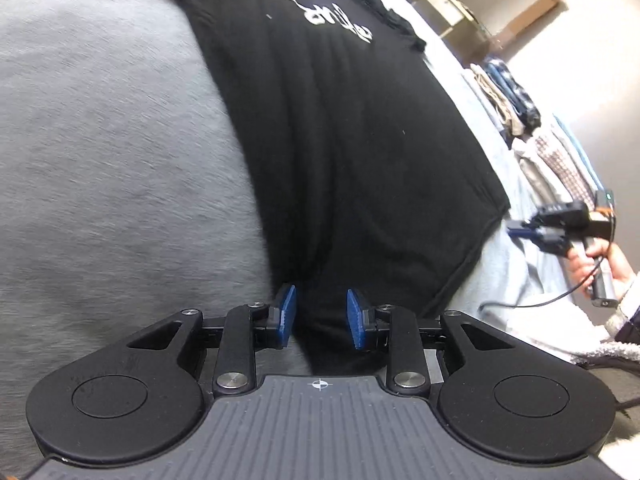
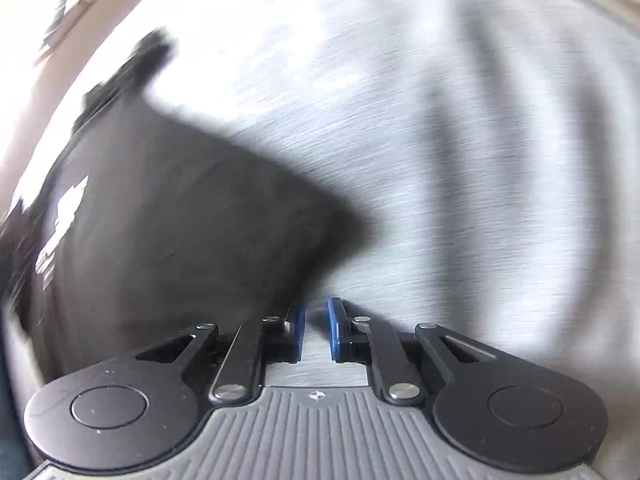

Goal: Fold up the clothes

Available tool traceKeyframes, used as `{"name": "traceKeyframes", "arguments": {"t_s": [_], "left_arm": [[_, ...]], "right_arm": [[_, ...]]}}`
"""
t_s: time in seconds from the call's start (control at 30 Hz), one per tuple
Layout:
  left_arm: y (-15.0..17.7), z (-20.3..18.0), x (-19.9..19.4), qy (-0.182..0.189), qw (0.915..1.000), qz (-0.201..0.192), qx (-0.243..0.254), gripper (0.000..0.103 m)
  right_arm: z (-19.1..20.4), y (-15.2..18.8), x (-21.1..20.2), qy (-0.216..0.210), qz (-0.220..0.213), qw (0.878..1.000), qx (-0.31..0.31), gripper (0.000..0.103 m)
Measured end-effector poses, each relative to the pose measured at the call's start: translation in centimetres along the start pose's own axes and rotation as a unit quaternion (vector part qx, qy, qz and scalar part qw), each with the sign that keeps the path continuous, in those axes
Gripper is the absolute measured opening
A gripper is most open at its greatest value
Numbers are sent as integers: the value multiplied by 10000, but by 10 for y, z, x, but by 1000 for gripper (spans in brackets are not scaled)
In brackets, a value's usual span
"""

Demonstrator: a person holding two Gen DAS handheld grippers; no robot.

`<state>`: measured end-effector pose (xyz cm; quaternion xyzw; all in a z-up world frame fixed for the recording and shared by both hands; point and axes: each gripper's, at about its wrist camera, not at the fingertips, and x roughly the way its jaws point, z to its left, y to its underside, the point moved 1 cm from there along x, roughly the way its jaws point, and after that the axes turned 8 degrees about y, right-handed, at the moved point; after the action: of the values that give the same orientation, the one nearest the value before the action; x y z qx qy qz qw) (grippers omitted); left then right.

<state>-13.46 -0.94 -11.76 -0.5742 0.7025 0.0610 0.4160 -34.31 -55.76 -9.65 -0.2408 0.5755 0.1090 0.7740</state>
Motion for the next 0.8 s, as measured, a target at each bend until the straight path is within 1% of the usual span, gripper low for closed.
{"name": "traceKeyframes", "arguments": {"t_s": [0.03, 0.07, 0.1, 0.23, 0.27, 0.3, 0.37, 0.43, 0.5, 0.53, 0.6, 0.63, 0.7, 0.8], "left_arm": [[-2, -3, -5, -76, 9999, -45, 76, 29], [-5, -6, -9, -120, 9998, -102, 157, 29], [-8, -8, -12, -114, 9996, -165, 200, 29], [-15, -15, -10, 33, 9991, -361, 236, 29], [-17, -17, -6, 47, 9989, -399, 231, 29], [-20, -18, -1, 62, 9989, -426, 208, 29], [-20, -12, 9, 51, 9991, -411, 13, 29], [-16, 0, 15, -109, 9992, -305, -234, 29], [-10, 17, 11, -28, 9980, -294, -556, 28], [-8, 24, 6, 43, 9968, -310, -731, 28], [-9, 33, -7, -69, 9951, -383, -912, 28], [-10, 36, -14, -136, 9945, -437, -946, 29], [-14, 39, -28, -325, 9931, -566, -972, 29], [-25, 40, -48, -543, 9909, -807, -932, 29]], "right_arm": [[-4, -3, -6, -13, -53, 10000, 65, 14], [0, 1, -8, -129, -117, 9998, 103, 14], [10, 7, -7, -341, -189, 9992, 84, 15], [58, -3, 4, -1014, -296, 9943, -167, 18], [70, -4, 10, -1170, -284, 9925, -188, 18], [73, -6, 18, -1234, -264, 9919, -124, 18], [67, -14, 34, -1186, -277, 9925, 86, 18], [60, -22, 49, -1137, -291, 9926, 297, 16], [33, -19, 55, -1239, -434, 9892, 655, 14], [16, -16, 56, -1211, -539, 9874, 865, 15], [-19, -15, 44, -921, -771, 9858, 1175, 16], [-34, -15, 36, -774, -870, 9847, 1300, 20], [-59, -15, 23, -472, -1036, 9814, 1547, 21], [-80, -14, 3, -567, -1251, 9728, 1867, 22]]}}
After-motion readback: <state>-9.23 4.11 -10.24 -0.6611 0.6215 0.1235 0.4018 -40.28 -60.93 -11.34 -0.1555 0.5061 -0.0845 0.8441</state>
